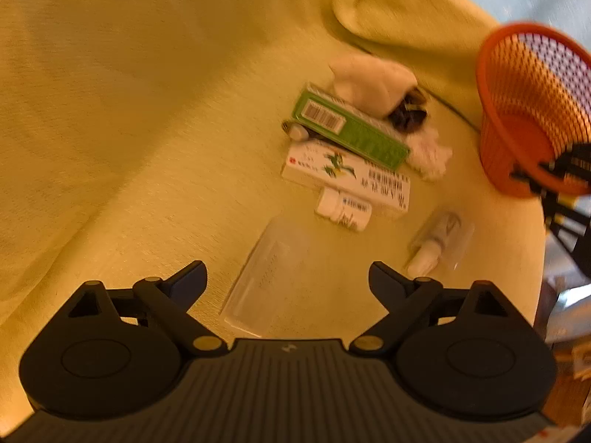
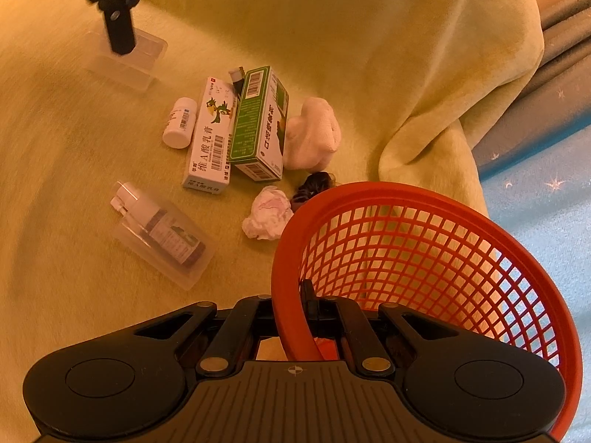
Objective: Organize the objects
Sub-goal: 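Close the left tool on the clear plastic box and lift it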
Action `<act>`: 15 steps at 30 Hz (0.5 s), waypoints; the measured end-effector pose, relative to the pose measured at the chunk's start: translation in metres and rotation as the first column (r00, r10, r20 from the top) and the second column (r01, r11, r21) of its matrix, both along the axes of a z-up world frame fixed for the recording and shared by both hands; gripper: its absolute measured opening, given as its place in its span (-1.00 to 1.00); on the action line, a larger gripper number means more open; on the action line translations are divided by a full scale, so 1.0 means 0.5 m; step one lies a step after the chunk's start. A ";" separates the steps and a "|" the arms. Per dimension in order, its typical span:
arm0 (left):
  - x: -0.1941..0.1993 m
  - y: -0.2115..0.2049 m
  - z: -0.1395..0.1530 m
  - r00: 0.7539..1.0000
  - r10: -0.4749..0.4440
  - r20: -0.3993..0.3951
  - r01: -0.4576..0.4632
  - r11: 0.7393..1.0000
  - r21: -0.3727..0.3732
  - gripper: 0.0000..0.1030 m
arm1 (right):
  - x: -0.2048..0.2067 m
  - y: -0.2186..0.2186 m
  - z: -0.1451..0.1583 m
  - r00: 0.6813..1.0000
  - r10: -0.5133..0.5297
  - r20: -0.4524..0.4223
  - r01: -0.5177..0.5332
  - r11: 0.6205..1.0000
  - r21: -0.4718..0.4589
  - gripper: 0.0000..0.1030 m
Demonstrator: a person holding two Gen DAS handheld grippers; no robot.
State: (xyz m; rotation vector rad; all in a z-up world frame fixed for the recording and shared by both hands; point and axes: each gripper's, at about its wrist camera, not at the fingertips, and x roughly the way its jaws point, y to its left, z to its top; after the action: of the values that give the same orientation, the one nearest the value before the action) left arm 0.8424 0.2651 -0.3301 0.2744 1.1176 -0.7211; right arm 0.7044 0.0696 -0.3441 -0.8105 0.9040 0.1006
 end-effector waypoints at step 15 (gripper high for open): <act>0.014 -0.022 -0.024 0.994 -0.106 0.040 0.097 0.980 0.174 -0.50 | 0.000 0.005 -0.002 1.000 -0.004 -0.005 0.004 1.000 -0.011 -0.99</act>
State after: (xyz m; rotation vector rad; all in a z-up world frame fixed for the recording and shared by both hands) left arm 0.8492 0.2539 -0.3420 0.4959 1.1267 -0.7054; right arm 0.7046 0.0721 -0.3451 -0.8184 0.9117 0.0943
